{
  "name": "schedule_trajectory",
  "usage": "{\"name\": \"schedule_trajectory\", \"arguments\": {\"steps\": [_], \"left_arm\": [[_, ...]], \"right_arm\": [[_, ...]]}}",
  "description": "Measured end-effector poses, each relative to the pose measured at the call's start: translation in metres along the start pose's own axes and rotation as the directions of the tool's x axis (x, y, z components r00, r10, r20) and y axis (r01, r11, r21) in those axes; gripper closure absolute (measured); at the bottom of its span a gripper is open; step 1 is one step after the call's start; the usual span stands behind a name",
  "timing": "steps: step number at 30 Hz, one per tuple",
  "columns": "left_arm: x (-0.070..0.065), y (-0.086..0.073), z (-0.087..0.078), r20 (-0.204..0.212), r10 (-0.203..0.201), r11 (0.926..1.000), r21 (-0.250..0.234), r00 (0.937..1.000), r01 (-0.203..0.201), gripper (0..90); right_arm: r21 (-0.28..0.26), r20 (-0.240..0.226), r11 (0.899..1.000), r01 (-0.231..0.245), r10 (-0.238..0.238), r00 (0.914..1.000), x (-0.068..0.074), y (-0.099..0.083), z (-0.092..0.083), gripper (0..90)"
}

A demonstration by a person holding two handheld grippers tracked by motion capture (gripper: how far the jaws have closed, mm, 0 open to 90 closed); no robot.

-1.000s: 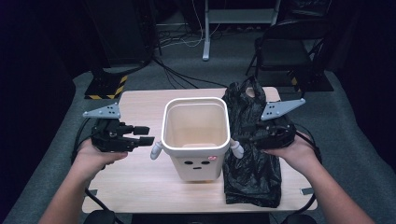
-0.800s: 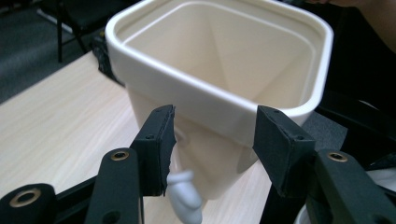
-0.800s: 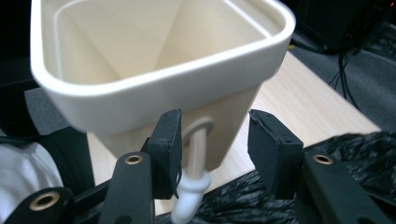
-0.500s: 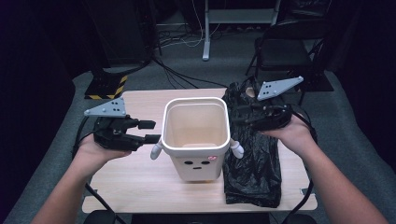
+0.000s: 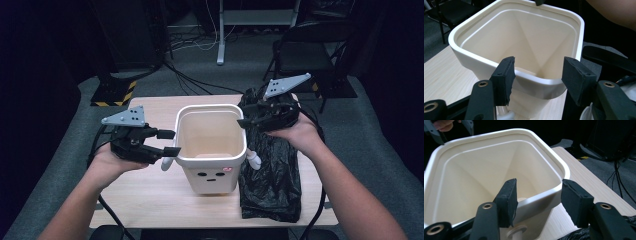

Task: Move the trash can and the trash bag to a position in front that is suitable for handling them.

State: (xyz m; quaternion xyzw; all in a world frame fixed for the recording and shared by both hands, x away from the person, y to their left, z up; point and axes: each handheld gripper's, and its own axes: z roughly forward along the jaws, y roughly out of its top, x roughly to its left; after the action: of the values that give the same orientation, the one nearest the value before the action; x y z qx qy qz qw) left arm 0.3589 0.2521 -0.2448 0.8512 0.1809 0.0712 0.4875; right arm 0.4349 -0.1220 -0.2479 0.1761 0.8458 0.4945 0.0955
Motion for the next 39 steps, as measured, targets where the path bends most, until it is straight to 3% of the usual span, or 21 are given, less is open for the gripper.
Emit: {"name": "schedule_trajectory", "arguments": {"steps": [3,9,14,18,29,39], "left_arm": [[-0.001,0.001,-0.001,0.001,0.014,0.9999,0.002,0.9999,-0.014,43.5],[-0.010,0.005,0.002,0.045,0.039,0.9992,-0.011,0.9982,-0.039,45.3],[-0.019,0.004,0.013,0.099,0.064,0.9978,0.009,0.9931,-0.065,46.4],[-0.023,0.005,0.021,0.116,0.090,0.9953,0.025,0.9891,-0.094,49.0],[-0.025,0.004,0.035,0.148,0.099,0.9932,0.047,0.9840,-0.107,56.5],[-0.022,0.009,0.041,0.177,0.103,0.9890,0.088,0.9789,-0.119,68.9]], "right_arm": [[0.001,0.001,1.000,0.002,-0.002,1.0000,-0.003,0.001,0.003,45.7],[0.014,0.012,1.000,0.002,-0.002,0.9999,-0.010,0.005,0.009,45.9],[0.012,0.010,1.000,-0.023,0.023,0.9997,-0.017,0.006,0.016,46.8],[0.012,0.012,1.000,-0.026,0.026,0.9996,-0.020,0.007,0.020,47.5],[0.046,-0.002,0.999,-0.024,0.024,0.9997,-0.023,0.010,0.039,50.0],[0.068,-0.025,0.997,-0.032,0.034,0.9991,-0.028,0.015,0.049,54.5]]}}
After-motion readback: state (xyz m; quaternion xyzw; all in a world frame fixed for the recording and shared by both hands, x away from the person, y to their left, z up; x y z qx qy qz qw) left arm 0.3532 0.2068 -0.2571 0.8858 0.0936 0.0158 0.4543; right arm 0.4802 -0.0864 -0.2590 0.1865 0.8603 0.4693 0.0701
